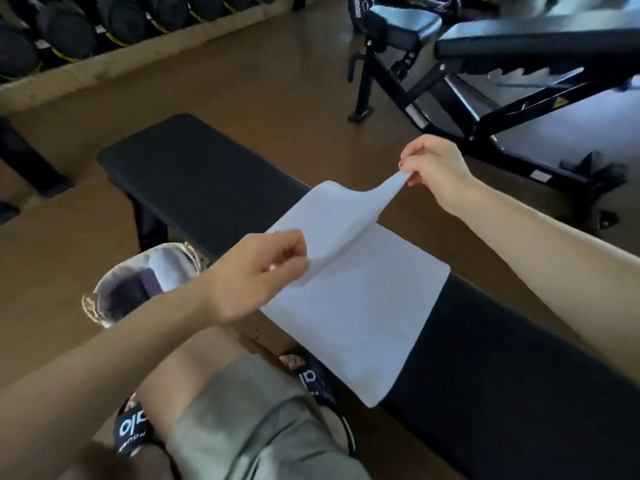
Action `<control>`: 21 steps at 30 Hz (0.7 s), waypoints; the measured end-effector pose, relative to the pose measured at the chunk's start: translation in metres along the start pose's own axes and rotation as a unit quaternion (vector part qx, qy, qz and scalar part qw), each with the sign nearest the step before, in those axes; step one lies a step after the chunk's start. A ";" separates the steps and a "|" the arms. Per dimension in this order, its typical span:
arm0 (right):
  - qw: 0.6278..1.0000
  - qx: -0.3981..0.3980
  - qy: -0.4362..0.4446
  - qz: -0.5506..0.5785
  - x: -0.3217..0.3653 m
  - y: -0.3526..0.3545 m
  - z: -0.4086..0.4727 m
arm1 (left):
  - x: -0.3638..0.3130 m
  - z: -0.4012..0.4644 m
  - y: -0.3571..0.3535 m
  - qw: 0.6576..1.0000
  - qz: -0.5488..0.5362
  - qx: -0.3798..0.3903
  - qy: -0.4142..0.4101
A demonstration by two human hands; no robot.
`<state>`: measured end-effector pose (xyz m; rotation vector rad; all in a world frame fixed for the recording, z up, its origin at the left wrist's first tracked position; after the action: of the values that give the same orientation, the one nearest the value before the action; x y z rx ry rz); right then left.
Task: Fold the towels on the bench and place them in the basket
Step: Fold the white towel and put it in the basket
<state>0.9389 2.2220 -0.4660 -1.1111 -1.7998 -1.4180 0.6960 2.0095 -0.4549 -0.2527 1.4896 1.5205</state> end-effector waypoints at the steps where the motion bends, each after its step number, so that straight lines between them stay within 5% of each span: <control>1: 1.000 0.003 -0.003 -0.012 -0.014 0.009 -0.007 | -0.005 -0.001 -0.015 0.997 0.055 0.041 -0.028; 4: 0.998 0.017 0.003 -0.054 -0.056 0.022 -0.028 | -0.011 -0.009 -0.058 0.972 0.175 0.136 -0.078; 10: 0.979 0.037 -0.024 -0.198 -0.127 0.014 -0.047 | 0.004 -0.030 -0.123 0.930 0.221 0.277 -0.096; 13: 0.972 0.031 -0.036 -0.232 -0.133 0.010 -0.044 | 0.022 -0.025 -0.101 0.950 0.222 0.220 -0.003; 16: 0.973 0.027 -0.029 -0.229 -0.121 -0.001 -0.033 | 0.062 -0.021 -0.049 0.960 0.233 0.062 0.142; 19: 0.977 0.060 -0.028 -0.201 -0.099 -0.026 -0.017 | 0.105 -0.036 0.000 0.926 0.209 -0.077 0.307; 21: 0.977 0.090 -0.036 -0.188 -0.082 -0.049 -0.004 | 0.127 -0.050 0.014 0.894 0.176 -0.086 0.403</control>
<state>0.9353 2.1935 -0.5575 -0.7637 -2.2290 -1.3977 0.5973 2.0295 -0.5482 -0.8363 2.1238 1.9684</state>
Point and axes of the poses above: each hand's wrist, its own z-axis towards the middle knuckle, its own y-axis out of the back of the hand, x = y × z, the point moved 6 cm from there along z, towards the middle knuckle, and after that the axes turned 15 degrees about -y, right-handed, at the moved point
